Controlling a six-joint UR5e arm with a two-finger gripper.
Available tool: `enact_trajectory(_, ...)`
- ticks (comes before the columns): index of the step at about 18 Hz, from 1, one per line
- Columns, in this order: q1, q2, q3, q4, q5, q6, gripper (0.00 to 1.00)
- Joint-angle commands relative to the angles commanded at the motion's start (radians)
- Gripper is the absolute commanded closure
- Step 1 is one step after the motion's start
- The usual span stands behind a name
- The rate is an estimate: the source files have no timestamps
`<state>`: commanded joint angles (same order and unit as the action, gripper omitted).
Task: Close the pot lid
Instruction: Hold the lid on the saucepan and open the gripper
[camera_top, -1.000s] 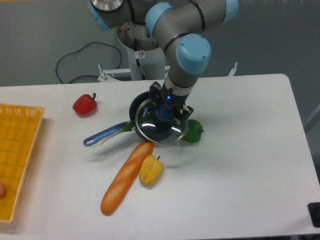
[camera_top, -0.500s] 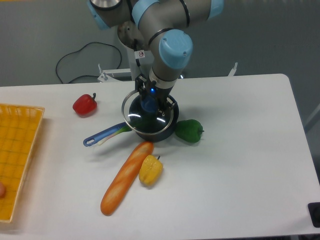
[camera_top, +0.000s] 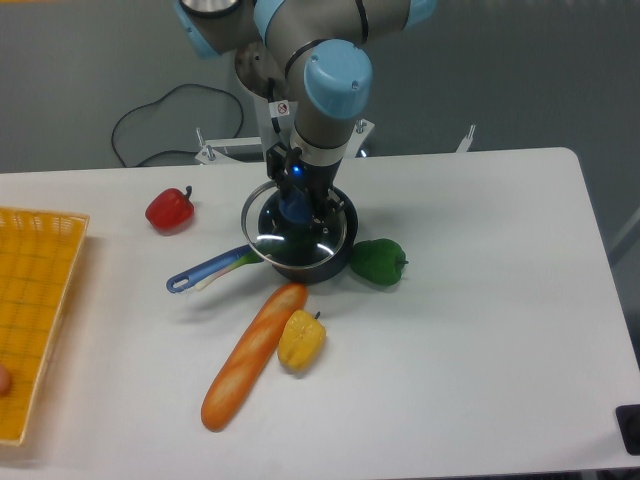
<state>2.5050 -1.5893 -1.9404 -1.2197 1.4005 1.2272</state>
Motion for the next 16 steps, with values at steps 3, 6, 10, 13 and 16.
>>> enact_trajectory(3, 0.002, 0.011, -0.049, 0.045, 0.005, 0.002, 0.63)
enact_trajectory(6, 0.002, 0.012, -0.052, 0.043, 0.006, 0.000, 0.63)
enact_trajectory(10, 0.002, 0.014, -0.060, 0.043, 0.006, 0.002, 0.63)
enact_trajectory(13, 0.002, 0.014, -0.065, 0.043, 0.005, 0.002, 0.63)
enact_trajectory(16, 0.002, 0.012, -0.071, 0.043, 0.005, 0.000, 0.63)
